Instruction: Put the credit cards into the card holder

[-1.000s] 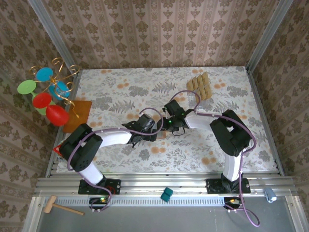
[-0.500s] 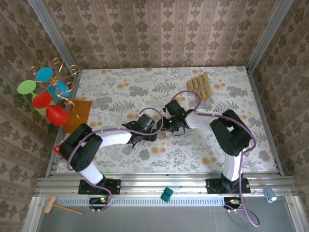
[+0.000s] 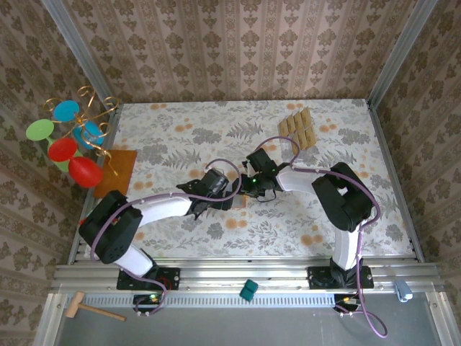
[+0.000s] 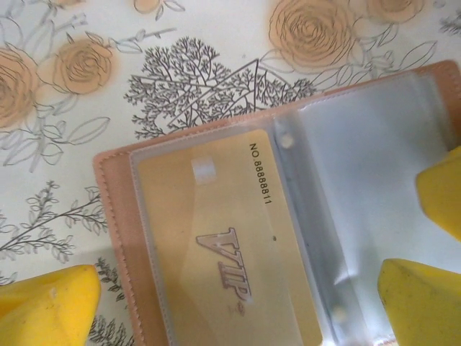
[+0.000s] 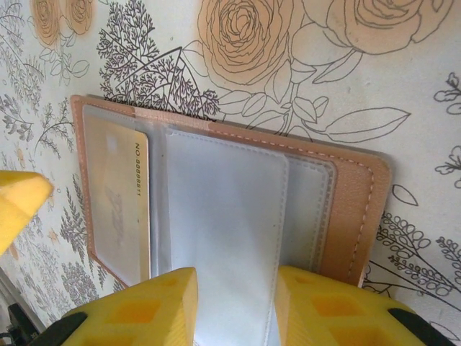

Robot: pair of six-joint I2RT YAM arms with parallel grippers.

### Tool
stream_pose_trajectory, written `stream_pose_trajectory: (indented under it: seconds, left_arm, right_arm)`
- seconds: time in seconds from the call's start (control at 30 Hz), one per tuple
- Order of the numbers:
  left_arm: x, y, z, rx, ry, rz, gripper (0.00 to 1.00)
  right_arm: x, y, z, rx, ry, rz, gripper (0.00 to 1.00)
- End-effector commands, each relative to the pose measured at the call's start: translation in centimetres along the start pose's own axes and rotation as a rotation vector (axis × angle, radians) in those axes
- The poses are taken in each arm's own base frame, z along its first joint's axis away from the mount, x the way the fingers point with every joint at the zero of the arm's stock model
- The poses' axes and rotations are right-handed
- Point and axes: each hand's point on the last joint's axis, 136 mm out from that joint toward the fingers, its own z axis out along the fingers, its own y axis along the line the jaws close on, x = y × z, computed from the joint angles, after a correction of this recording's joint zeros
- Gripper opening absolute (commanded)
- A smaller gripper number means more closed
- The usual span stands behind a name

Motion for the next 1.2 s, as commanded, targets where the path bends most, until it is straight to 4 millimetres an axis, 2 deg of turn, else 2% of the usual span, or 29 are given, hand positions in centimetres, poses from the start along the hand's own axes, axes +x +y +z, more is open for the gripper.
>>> stream_pose_trajectory:
  seconds: [0.0,0.33,0.53,0.87,1.03,1.17]
  left_arm:
    - [-1.6,0.3,-1.6,0.006,-0.064,-0.015,1.0]
    - [-1.6,4.0,-2.8,-0.017,-0.086,-0.116,1.0]
    - [-1.4,6.9,-3.2,-0.039,-0.09,-0.189,1.0]
    - [-2.0,10.3,-3.9,-0.042,-0.121,-0.309,1.0]
    - [-2.1,11.4,-4.1,-0.03,-0.141,-0.358,1.0]
    - [-1.7,11.6,-3.8,-0.019,-0.129,-0.366,1.0]
  right_arm:
    - [0.9,0.4,0.4,-0.006,0.055,0.007,0.35]
    - [0.6,2.1,0.2,-0.01,0.063,-0.008,0.36]
    - [0.3,4.0,0.3,-0.002,0.061,-0.035,0.39]
    - [0.5,6.5,3.8,0.037,0.103,-0.074,0.51]
    - [0.9,6.4,5.5,0.062,0.128,-0.066,0.51]
    - [1.0,6.1,5.6,0.075,0.126,-0.055,0.51]
